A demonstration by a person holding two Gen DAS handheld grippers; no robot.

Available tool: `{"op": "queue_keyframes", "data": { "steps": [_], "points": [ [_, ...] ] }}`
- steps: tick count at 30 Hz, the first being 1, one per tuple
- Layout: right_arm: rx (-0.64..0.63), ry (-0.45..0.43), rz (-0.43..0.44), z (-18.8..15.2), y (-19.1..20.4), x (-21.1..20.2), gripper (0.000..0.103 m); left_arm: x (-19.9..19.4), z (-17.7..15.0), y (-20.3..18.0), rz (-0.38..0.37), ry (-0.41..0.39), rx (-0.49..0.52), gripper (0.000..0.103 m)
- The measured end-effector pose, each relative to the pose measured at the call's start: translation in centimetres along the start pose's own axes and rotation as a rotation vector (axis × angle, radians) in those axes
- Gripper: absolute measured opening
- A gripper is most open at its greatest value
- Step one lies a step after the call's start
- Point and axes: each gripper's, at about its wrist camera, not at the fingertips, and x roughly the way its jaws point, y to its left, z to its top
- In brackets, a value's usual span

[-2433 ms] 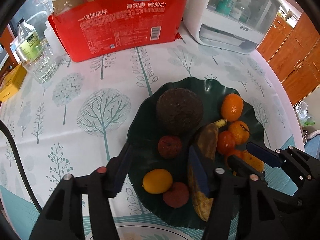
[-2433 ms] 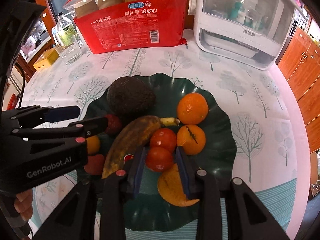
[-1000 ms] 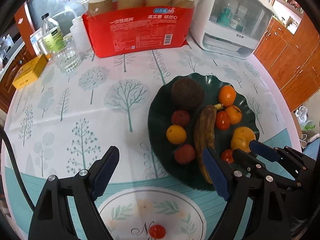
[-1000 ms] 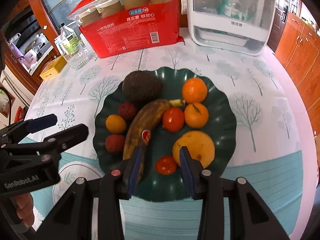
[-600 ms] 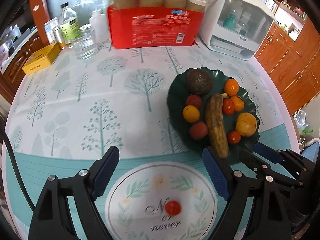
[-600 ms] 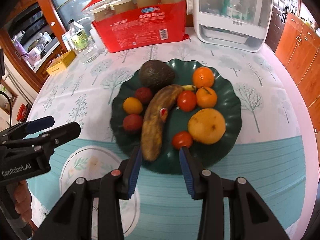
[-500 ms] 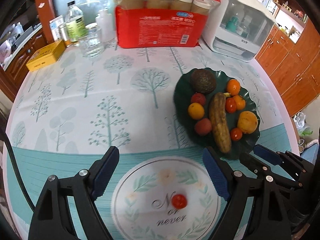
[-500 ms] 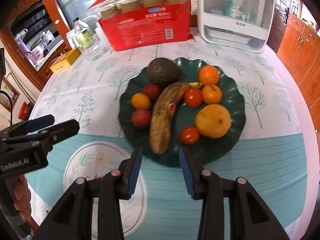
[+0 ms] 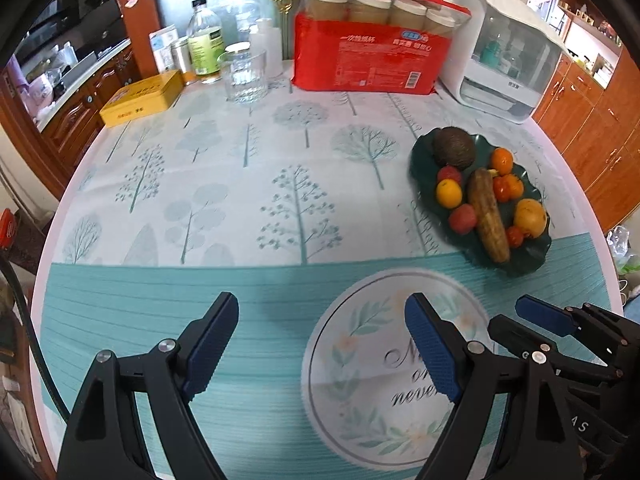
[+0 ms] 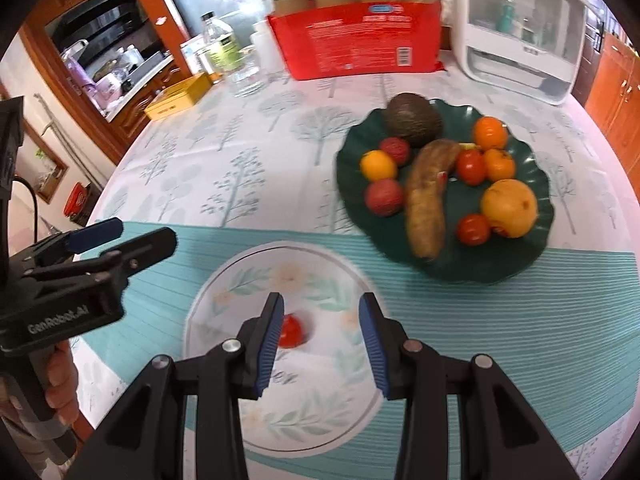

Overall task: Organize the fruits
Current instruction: 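Move the right gripper back to the last red tomato on the white plate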

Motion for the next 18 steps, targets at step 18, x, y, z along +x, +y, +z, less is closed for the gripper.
{"op": "queue_keyframes", "data": {
  "steps": [18],
  "points": [
    [-0.027, 0.047, -0.043, -2.5, 3.4, 5.1, 0.039, 2.6, -4.9, 3.0, 0.015, 0.074, -0.019, 0.084]
  ]
}}
